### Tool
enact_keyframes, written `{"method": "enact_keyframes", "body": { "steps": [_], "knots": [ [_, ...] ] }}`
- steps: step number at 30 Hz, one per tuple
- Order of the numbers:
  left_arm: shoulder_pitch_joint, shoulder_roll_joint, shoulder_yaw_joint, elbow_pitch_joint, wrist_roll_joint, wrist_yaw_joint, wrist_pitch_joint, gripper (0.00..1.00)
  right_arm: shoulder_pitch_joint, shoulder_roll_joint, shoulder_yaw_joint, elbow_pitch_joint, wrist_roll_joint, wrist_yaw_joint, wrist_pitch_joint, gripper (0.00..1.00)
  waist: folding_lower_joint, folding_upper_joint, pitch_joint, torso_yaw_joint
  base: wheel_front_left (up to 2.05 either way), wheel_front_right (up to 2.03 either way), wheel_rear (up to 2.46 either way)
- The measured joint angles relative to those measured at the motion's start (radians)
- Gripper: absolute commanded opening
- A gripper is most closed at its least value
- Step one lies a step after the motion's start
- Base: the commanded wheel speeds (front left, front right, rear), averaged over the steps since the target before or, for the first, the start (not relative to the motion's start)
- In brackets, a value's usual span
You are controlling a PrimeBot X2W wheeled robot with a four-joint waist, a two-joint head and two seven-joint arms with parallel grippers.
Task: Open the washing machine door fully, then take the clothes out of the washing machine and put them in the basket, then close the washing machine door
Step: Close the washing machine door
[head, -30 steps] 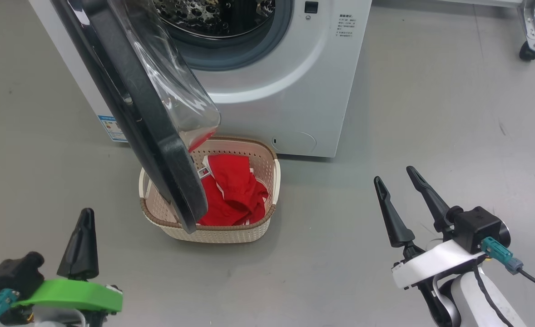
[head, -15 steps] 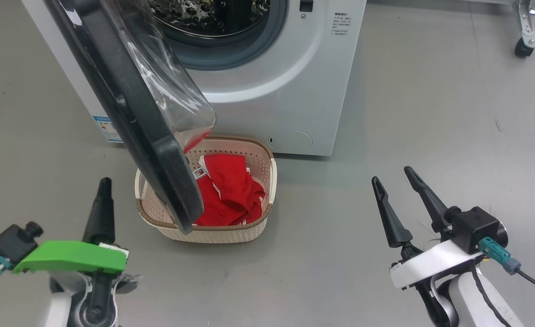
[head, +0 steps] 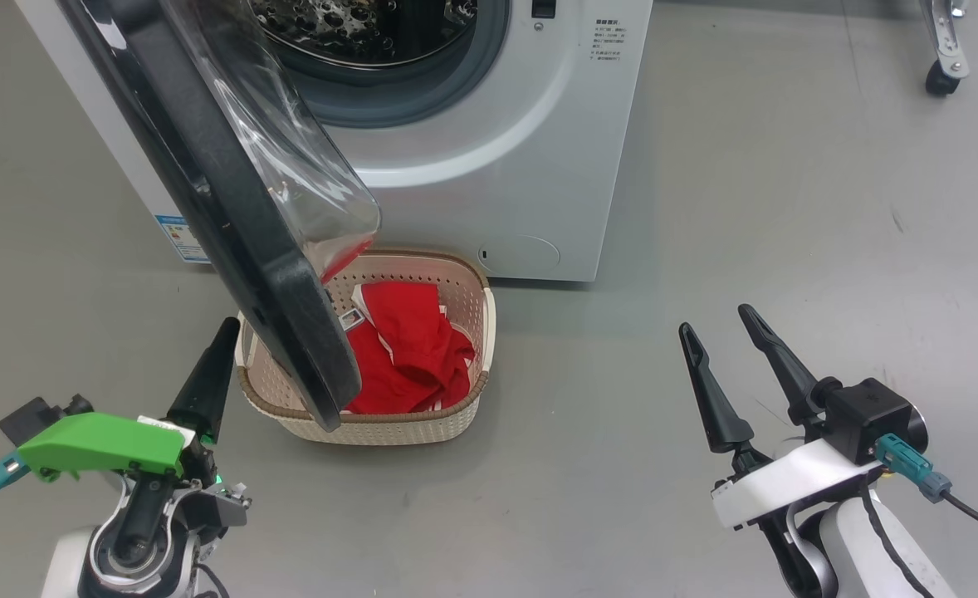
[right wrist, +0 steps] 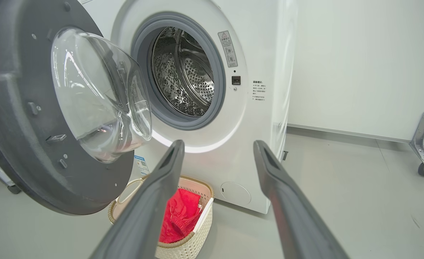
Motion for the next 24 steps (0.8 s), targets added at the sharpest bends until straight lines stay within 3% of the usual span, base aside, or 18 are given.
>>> {"method": "enact_keyframes", "body": {
  "steps": [6,24],
  "knots": [
    [-0.003,0.002,-0.005,-0.026,-0.097,0.039,0.058,0.0,-0.001,0.0,0.008,0.0,-0.005,0.0,0.0,1.0,0.0,0.0,0.003,-0.012,0.0,0.0,0.0],
    [-0.051,0.012,-0.023,-0.086,-0.173,0.129,0.084,0.0,-0.026,0.009,0.038,0.0,-0.006,0.0,0.0,1.0,0.0,0.0,0.066,-0.115,0.0,0.0,0.0]
  ]
}}
